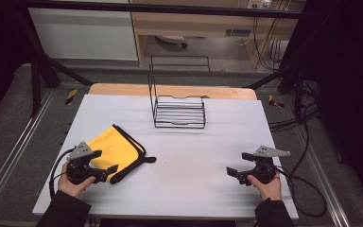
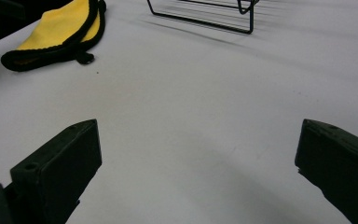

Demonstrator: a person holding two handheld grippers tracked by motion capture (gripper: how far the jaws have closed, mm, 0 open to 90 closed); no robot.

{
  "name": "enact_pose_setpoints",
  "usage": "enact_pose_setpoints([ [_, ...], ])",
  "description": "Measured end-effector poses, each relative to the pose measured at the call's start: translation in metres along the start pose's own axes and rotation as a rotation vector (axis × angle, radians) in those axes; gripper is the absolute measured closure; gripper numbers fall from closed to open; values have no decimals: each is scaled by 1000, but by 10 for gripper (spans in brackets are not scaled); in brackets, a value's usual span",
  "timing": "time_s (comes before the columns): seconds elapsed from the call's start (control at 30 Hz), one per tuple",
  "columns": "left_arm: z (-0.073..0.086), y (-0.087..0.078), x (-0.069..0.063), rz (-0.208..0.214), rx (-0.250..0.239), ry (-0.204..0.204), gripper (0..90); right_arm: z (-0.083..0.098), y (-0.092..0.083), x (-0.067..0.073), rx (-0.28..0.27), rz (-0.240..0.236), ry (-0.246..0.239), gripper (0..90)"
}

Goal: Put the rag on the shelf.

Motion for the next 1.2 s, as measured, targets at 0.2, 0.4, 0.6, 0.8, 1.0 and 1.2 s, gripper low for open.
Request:
enact_pose_setpoints([
  [0.2,-1,-1,0,1,0,-2,75,0,0,0,1,1,0,10],
  [0.4,-6,2,-5,-2,12,6,71,0,0,0,3,7,-3,9],
  [0.6,-15,5,-14,-12,23,12,72,0,0,1,5,14,-7,10],
  [0.8,-27,14,-25,-24,48,39,124,0,1,1,8,15,-5,10],
  [1.0,-34,33,-40,-22,108,79,185,1,3,2,17,15,-6,10],
  [1.2,-37,61,-52,-35,198,124,280,2,3,2,25,16,-8,10],
])
Point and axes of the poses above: each handheld gripper's, and its own axes: y roughly forward along the jaws, z roughly out of its underside, x roughly to its left, the point moved 3 cm from there along y, roughly forward along the jaws, and after that the axes turned 1 degree about z, right-handed, at the moved point
